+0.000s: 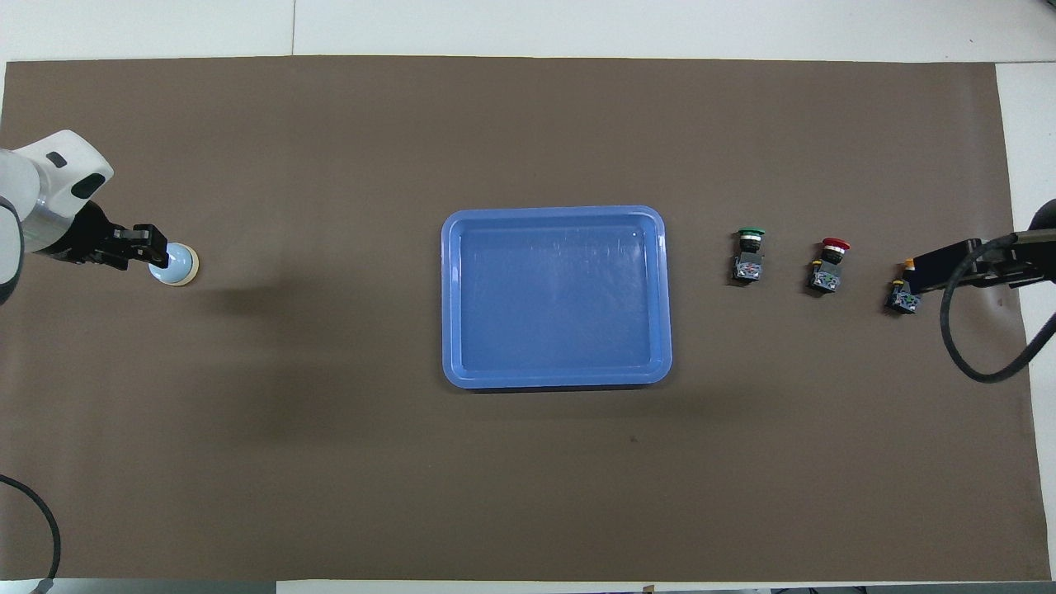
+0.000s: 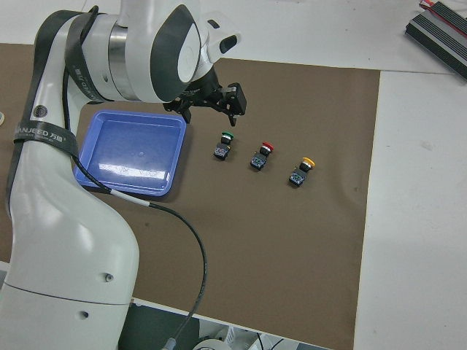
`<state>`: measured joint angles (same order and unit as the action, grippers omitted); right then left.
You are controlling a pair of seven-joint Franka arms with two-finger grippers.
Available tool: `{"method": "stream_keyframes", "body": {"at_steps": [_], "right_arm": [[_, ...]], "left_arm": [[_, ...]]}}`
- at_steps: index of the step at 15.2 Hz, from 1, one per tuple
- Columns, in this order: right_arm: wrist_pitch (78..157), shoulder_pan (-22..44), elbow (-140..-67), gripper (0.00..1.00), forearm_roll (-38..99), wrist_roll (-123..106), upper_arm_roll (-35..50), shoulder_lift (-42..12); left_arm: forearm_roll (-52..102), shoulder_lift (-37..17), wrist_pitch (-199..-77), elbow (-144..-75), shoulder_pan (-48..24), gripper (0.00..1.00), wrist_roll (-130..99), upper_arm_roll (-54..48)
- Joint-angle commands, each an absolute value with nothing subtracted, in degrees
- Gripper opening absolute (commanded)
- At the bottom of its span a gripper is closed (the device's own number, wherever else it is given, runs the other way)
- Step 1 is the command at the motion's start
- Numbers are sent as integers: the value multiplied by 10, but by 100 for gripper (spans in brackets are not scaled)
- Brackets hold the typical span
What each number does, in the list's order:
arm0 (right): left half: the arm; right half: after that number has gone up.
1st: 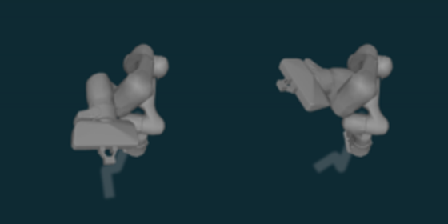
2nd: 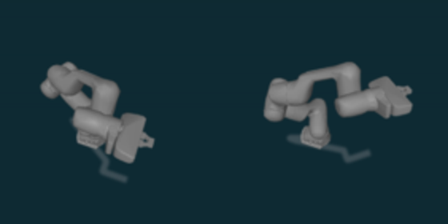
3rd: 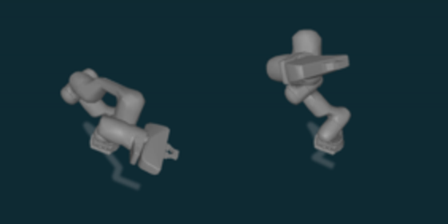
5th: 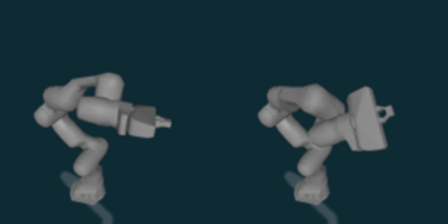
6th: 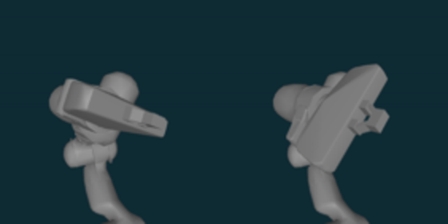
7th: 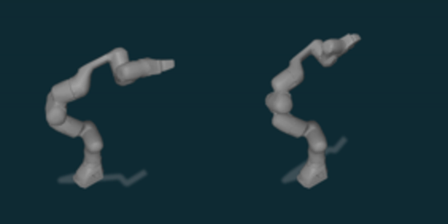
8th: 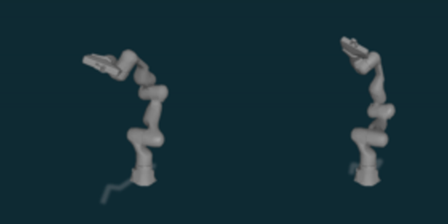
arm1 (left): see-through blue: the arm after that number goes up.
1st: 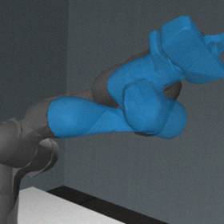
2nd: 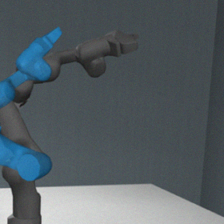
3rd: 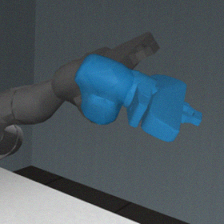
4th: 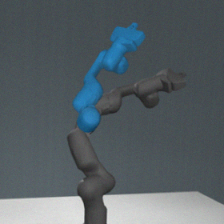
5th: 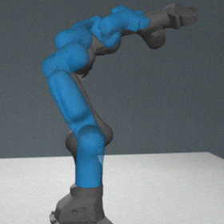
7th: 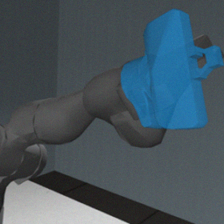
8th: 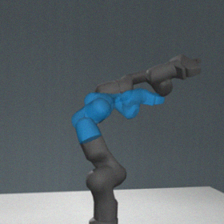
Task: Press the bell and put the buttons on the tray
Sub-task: 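Lower the left gripper onto the white bell and press it, then raise the left gripper off the bell and draw it back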
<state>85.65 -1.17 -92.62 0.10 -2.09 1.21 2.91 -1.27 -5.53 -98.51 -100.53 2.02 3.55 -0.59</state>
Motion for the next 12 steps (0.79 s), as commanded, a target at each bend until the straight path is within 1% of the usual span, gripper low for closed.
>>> {"method": "stream_keyframes", "body": {"at_steps": [1,2,4,5,10,12], "right_arm": [[852,-20,-932,100,13,-31,15,37],[852,-20,-932,100,13,-31,15,37],[852,-20,-932,100,13,-31,15,36],[851,-20,-932,100,13,-31,14,37],[852,-20,-932,100,13,-31,15,36],[852,-20,-932,100,13,-31,15,37]], "left_arm": [[-12,-5,-915,-1007,7,100,27,-1],[-13,-6,-878,-979,7,100,27,-1],[-11,-38,-801,-893,7,100,28,-2],[-11,-41,-793,-882,8,100,29,-2],[-11,-30,-796,-913,7,100,27,-2],[-12,-11,-795,-950,-4,100,27,-1]]}}
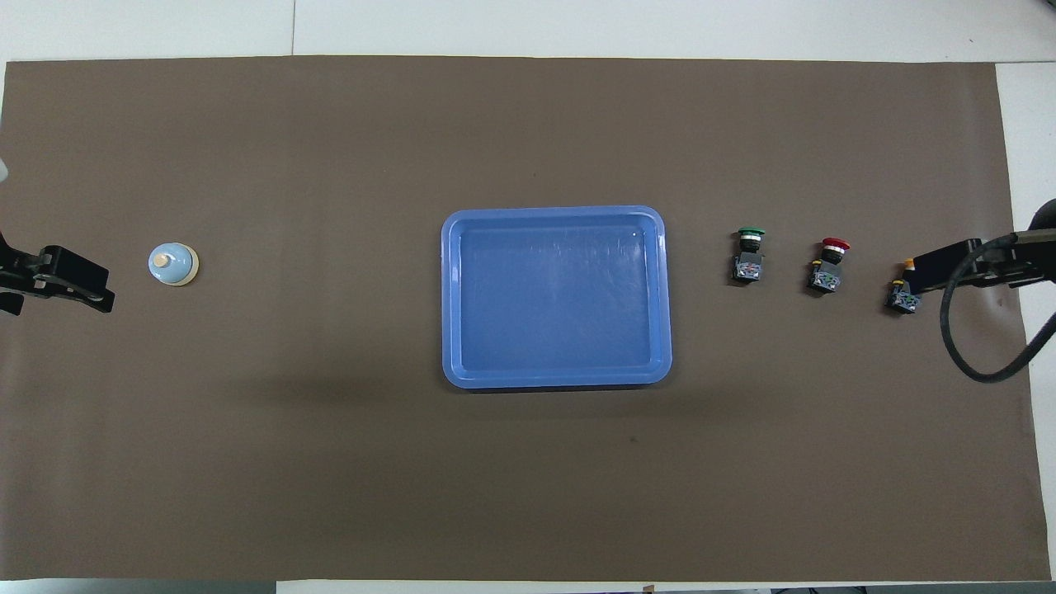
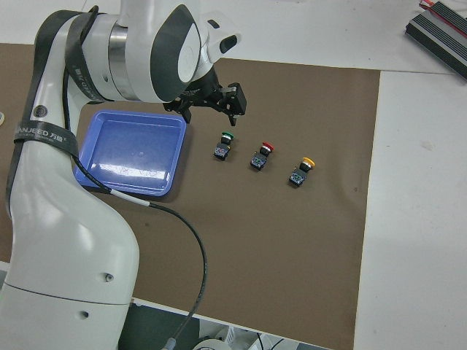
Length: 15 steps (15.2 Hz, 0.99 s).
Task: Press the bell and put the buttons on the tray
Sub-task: 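Raise the left gripper off the bell and draw it back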
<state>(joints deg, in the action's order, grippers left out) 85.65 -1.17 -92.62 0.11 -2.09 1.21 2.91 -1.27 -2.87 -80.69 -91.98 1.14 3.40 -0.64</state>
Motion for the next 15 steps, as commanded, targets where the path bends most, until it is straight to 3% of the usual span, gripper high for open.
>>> {"method": "stream_keyframes", "body": {"at_steps": [1,15], "right_arm": [[851,-20,-932,100,13,-31,15,36],[852,-20,-932,100,13,-31,15,36]], "left_arm": [[-12,-2,-799,-965,-5,100,26,-1],[-11,25,-819,-982,-6,100,25,-2]]}}
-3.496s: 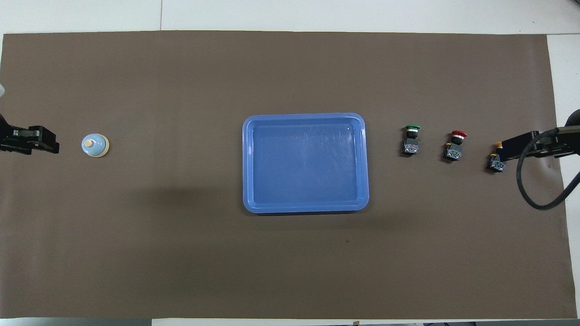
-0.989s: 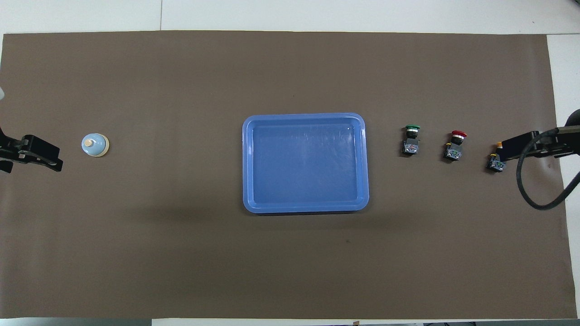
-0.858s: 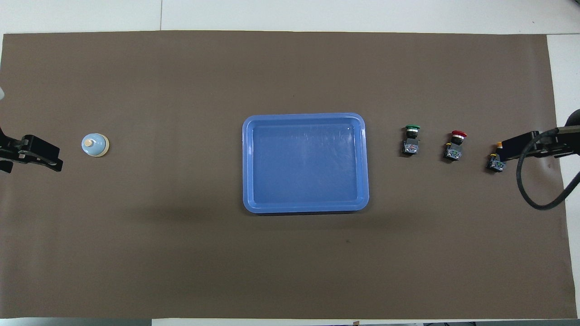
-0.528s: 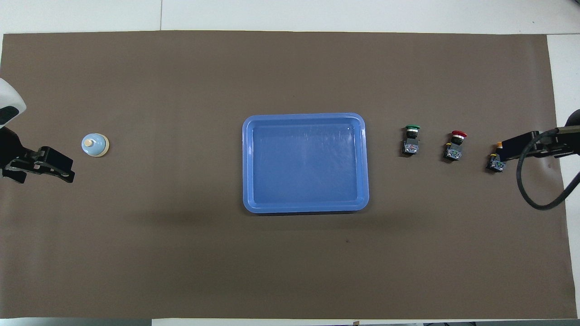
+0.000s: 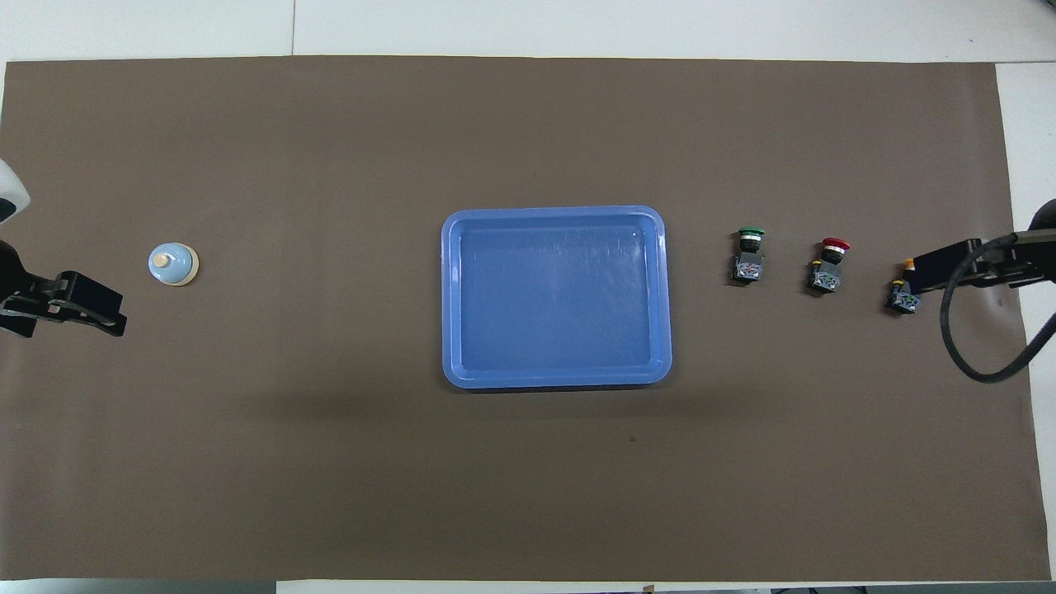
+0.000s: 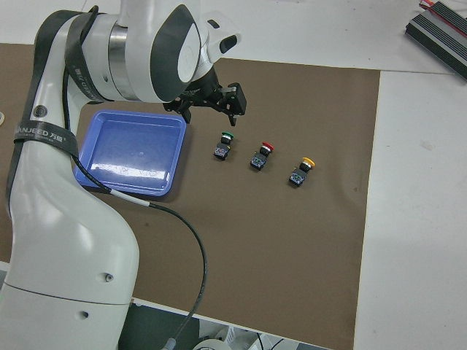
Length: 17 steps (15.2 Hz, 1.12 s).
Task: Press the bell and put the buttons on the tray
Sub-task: 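Raise the left gripper off the bell and draw it back, then reach the right gripper to the green-capped button and grasp it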
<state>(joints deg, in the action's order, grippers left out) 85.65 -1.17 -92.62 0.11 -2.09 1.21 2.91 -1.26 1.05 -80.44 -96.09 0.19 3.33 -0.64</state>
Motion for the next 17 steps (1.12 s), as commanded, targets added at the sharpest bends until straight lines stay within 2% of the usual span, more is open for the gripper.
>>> {"method": "stream_keyframes", "body": {"at_steps": [1,5,13,15,17], "right_arm": [[852,-20,-932,100,13,-31,15,37],[822,-16,-934,100,12,-53,15,40],[844,-22,-945,100,7,-56,13,60],[876,-20,-968,100,7,-54,13,67],[949,-14,-1022,100,7,-54,13,75]], "left_arm": [[-11,25,-819,-982,-9,100,25,-2],[-11,25,-825,-983,-6,100,27,-2],[-11,22,-848,-980,-8,100,20,-2],[-11,22,-855,-980,-7,100,22,-2],[-11,23,-858,-982,-7,100,22,-2]]}}
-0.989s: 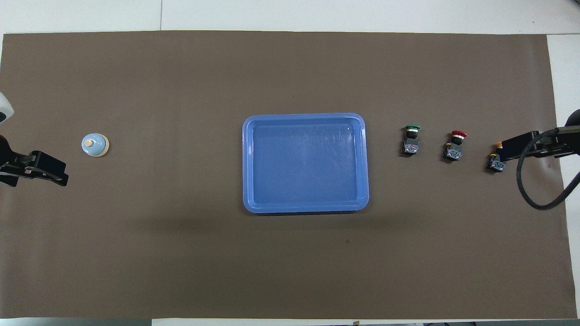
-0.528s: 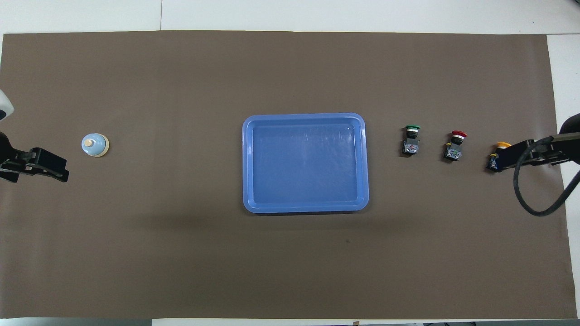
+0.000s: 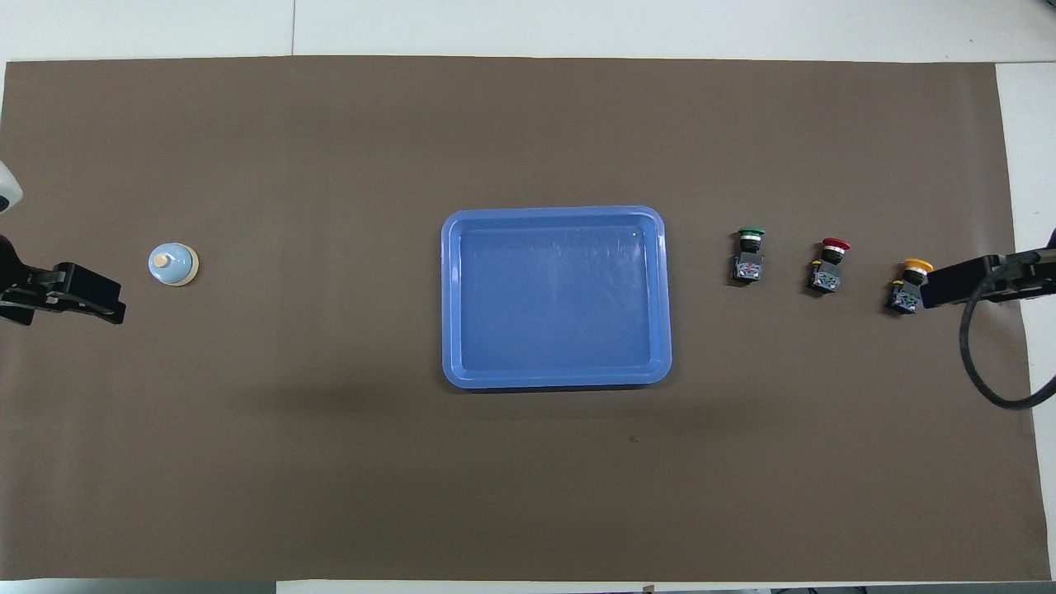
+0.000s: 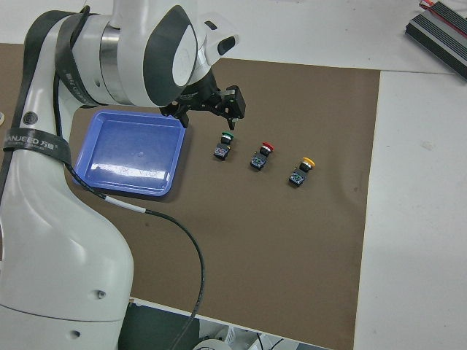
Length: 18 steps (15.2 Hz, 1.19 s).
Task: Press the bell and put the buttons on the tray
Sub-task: 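Reach the right gripper to the green-capped button and grasp it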
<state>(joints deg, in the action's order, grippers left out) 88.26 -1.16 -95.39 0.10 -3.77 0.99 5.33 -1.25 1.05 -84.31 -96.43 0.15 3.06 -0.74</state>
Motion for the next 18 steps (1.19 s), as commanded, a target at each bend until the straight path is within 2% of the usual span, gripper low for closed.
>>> {"method": "stream_keyframes", "body": {"at_steps": [1,4,9,13,18], "right_arm": [[980,-13,-1049,100,7,-50,14,75],[1086,-10,-1136,100,6,-20,20,71],[1228,15,-1146,100,6,21,20,-53],[1315,42,-1186,100,5,80,20,-83],[1361,35,-1187,100,5,76,20,-141]], "left_arm": [[-11,23,-857,-982,-6,100,23,-2],[-11,23,-863,-976,-5,100,24,-1],[-11,24,-862,-976,-3,100,23,-1],[-11,24,-862,-976,-1,100,23,-1],[-11,24,-862,-976,-1,100,23,-1]]}}
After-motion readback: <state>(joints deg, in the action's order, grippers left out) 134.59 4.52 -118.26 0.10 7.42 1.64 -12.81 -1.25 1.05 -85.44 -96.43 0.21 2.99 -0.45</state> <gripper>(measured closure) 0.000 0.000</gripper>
